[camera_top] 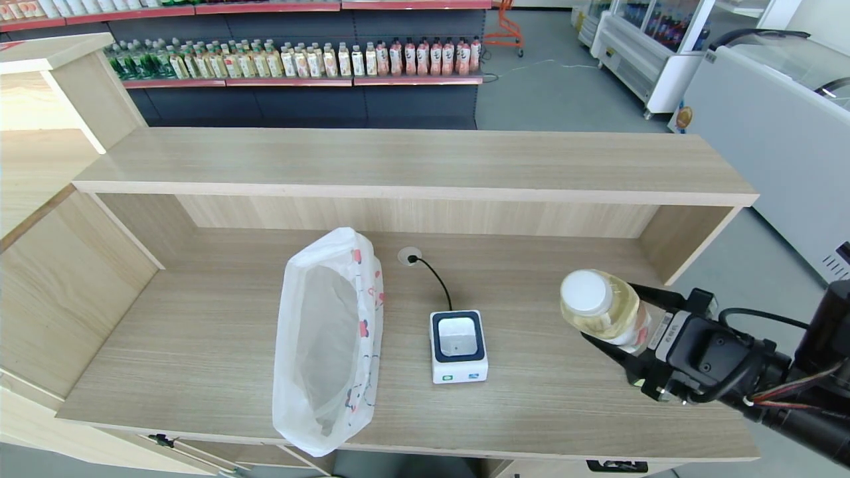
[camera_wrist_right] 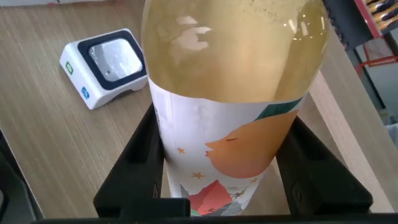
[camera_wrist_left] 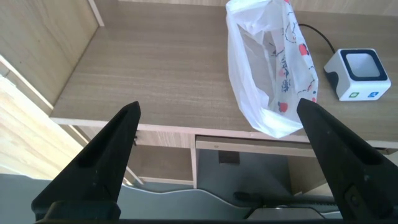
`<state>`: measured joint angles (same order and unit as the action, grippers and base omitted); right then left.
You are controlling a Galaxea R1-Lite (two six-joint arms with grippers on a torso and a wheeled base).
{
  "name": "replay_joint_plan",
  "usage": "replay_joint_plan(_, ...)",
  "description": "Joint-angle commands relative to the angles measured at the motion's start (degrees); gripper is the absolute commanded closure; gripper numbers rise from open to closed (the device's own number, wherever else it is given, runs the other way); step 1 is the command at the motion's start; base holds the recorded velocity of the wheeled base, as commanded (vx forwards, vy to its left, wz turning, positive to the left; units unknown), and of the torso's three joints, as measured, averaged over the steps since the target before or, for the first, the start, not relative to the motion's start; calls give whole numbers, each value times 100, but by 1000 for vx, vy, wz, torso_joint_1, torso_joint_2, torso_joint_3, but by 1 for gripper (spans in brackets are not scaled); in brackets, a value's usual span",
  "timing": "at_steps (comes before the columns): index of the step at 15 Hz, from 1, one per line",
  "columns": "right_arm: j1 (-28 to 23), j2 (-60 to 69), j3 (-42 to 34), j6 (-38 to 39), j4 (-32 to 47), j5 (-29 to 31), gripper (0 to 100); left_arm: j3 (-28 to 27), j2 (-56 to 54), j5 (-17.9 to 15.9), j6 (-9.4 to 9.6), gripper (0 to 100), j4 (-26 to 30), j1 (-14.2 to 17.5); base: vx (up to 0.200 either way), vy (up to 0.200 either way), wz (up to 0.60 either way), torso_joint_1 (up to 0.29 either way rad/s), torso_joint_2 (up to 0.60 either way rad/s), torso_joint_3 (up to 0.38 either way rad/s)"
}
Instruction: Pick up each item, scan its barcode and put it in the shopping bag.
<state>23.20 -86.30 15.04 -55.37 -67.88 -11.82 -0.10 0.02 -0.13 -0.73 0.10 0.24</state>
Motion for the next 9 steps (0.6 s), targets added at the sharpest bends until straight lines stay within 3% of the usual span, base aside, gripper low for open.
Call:
replay_joint_plan(1,-52,227,-19,-132,-6,31,100,1,-2,-4,47,0,-1,2,0,0,0,0,0,0)
replay_joint_plan(5,-52,377,-37,-141,38,233,100,1,-2,-4,47,0,8,2,0,0,0,0,0,0)
replay_joint_plan(7,-52,386,-37,-123,29,233,100,1,-2,5,135,0,8,2,0,0,0,0,0,0)
replay_joint_plan(9,-61,394,-151,-106,11,216,100,1,-2,5,108,0,8,2,0,200,0,2,0,0)
